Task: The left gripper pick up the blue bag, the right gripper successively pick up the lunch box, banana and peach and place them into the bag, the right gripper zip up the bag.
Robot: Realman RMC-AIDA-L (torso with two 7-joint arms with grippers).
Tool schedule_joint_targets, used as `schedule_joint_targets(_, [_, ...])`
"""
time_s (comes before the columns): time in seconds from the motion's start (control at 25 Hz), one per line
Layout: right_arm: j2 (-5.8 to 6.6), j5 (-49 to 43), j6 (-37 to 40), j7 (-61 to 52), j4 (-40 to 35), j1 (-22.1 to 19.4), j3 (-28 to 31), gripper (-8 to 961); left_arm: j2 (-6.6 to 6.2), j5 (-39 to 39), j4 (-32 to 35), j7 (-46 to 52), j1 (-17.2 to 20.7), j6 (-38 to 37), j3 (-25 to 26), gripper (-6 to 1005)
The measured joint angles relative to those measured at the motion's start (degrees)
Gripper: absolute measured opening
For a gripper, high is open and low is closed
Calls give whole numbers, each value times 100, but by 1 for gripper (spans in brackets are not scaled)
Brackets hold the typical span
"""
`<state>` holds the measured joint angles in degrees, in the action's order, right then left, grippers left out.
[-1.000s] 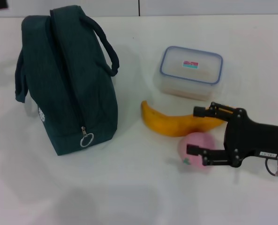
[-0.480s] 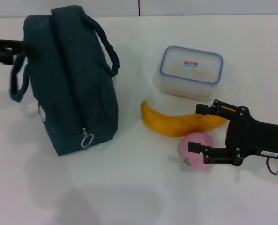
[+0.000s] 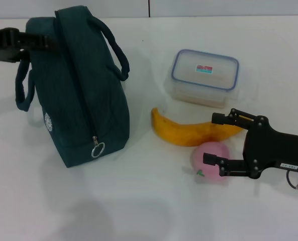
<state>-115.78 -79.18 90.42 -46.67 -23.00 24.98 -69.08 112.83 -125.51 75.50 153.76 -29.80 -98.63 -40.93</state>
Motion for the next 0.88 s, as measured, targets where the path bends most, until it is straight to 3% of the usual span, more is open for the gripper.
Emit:
schedule_joint_targets(0.36, [-14,0,-16,45,7,-20,0,871,83,-782,-215,61,-58,360,-31,779])
schedule_joint_targets(0.6, [-13,100,17,45,7,-77,0,871,87,-850,-225,64,-29,404,-98,772])
schedule_joint_targets(0.88, [8,150,20,6,6,-99,1,871,130,-832,-223,85,-38,346,-497,529])
